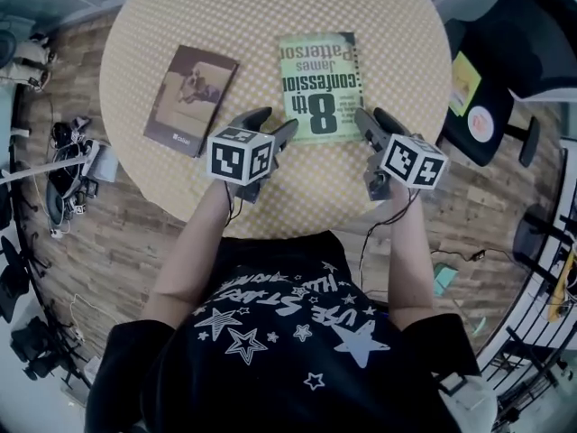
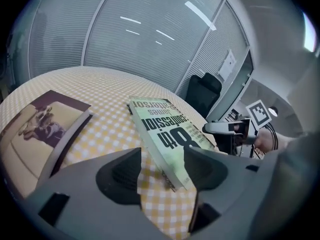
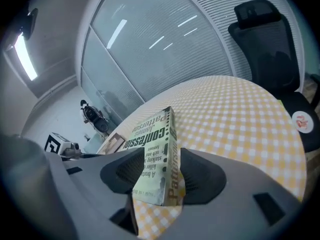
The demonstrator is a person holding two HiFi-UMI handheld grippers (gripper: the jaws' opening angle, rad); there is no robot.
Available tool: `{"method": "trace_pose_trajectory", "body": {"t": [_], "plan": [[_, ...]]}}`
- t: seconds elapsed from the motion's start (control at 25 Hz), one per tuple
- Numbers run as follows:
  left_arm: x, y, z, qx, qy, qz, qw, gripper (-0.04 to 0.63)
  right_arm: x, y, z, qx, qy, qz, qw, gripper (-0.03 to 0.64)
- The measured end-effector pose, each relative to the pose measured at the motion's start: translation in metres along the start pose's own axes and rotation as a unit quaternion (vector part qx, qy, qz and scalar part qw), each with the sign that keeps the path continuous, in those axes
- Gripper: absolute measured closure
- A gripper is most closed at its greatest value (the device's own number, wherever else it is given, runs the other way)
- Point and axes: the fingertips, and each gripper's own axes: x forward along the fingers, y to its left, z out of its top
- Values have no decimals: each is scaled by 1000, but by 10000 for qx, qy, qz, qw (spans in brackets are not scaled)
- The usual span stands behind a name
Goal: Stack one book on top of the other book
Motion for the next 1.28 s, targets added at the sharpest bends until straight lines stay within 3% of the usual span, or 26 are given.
{"method": "trace_pose_trajectory", "body": {"t": [0.12,0.4,0.6,0.76,1.28], "plan": [[10,4,1,-219,39,27,9997,309,11,0,0,57,178,202,9996,395],[30,8,4,-473,69,134,9988,307,32,-2,-4,195,590,475,9969,382],[39,9,2,-723,168,-36,9972,307,42,4,-9,143,837,624,9944,382],[42,8,1,-983,164,-247,9947,304,42,0,-11,62,944,495,9943,382],[42,3,5,-881,170,-513,9946,367,37,4,-11,289,676,331,9967,408]]}}
